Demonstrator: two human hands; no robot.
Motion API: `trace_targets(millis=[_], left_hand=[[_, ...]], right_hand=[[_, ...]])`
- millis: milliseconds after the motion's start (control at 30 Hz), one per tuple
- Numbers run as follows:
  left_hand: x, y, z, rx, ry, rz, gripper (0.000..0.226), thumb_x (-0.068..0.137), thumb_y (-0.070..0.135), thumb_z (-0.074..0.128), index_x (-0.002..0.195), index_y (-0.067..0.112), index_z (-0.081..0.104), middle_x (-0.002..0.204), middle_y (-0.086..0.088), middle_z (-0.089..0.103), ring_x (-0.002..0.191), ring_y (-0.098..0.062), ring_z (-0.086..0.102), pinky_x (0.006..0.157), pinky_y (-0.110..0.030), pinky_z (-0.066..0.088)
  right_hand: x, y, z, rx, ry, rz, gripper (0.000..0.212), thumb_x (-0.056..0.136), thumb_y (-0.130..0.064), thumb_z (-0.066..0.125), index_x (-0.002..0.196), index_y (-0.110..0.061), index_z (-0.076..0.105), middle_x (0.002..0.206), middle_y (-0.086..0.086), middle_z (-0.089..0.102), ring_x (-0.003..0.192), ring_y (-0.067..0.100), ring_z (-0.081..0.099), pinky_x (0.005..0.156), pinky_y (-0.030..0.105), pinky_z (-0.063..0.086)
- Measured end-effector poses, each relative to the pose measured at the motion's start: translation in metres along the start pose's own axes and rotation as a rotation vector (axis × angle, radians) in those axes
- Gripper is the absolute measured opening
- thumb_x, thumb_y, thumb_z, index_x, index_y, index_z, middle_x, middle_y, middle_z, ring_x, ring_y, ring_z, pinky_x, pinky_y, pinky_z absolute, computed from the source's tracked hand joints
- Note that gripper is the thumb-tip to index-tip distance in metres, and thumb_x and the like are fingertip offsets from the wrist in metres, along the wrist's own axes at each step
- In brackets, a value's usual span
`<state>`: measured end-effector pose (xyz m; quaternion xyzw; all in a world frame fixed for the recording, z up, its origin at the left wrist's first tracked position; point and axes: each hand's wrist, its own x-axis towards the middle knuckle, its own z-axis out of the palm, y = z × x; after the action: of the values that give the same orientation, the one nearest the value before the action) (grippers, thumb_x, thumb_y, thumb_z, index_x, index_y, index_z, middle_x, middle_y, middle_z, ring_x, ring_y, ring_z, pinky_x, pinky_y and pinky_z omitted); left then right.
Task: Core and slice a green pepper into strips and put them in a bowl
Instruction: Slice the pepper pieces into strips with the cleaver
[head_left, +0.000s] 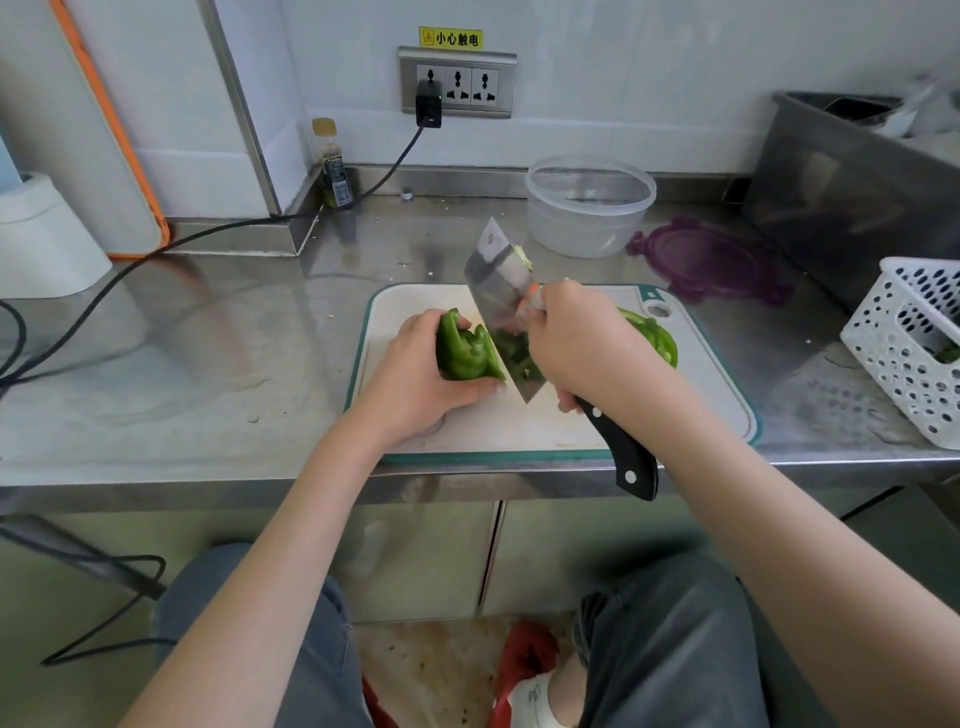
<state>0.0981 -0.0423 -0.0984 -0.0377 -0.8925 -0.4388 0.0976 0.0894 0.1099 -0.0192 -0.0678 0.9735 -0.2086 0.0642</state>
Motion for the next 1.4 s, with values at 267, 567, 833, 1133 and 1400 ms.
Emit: trace_targets(millis=[267,567,833,1133,1400], left_hand=[[0.0,0.0,0.0,0.017,-0.01,-0.014,0.062,0.061,0.038,0.084,0.109,0.027,0.047,0.117,0.003,0.052,0.102,-0.011,0.05,0.086,-0.022,0.038],[-0.001,0.003,0.0,0.016,-0.011,-0.02,0.061,0.062,0.035,0.085,0.11,0.026,0.047,0.117,0.004,0.052,0.1,-0.009,0.049,0.085,-0.02,0.036],[-0.002,0.004,-0.001,0.007,-0.009,-0.026,0.062,0.062,0.033,0.085,0.112,0.024,0.049,0.116,0.005,0.051,0.099,-0.009,0.049,0.082,-0.018,0.035],[-0.003,0.006,-0.003,-0.014,-0.002,-0.03,0.059,0.064,0.03,0.084,0.11,0.02,0.05,0.112,0.005,0.054,0.098,-0.01,0.051,0.07,-0.009,0.037],[0.0,0.002,-0.002,0.028,-0.058,-0.027,0.064,0.066,0.032,0.083,0.119,0.018,0.048,0.12,0.002,0.052,0.101,-0.009,0.048,0.078,-0.015,0.036]], right_hand=[[-0.001,-0.003,0.017,-0.119,0.026,-0.101,0.013,0.097,-0.012,0.038,0.086,-0.008,0.044,0.077,0.009,0.049,0.082,0.034,0.064,0.048,0.027,0.039],[0.011,0.002,0.014,-0.124,-0.039,-0.04,0.008,0.096,-0.009,0.036,0.092,-0.007,0.043,0.067,0.011,0.052,0.036,0.021,0.056,0.027,0.02,0.037],[0.007,0.006,-0.013,0.006,0.01,0.011,0.015,0.099,-0.018,0.038,0.102,-0.006,0.048,0.063,0.012,0.049,0.016,0.012,0.042,0.024,0.015,0.03],[0.011,-0.003,0.008,-0.09,-0.051,-0.008,0.009,0.098,-0.01,0.04,0.089,-0.008,0.043,0.049,0.01,0.054,0.027,0.018,0.051,0.031,0.022,0.043],[0.01,-0.003,0.017,-0.103,-0.038,-0.082,0.007,0.095,-0.006,0.04,0.089,-0.008,0.043,0.062,0.009,0.053,0.029,0.019,0.052,0.028,0.018,0.033]])
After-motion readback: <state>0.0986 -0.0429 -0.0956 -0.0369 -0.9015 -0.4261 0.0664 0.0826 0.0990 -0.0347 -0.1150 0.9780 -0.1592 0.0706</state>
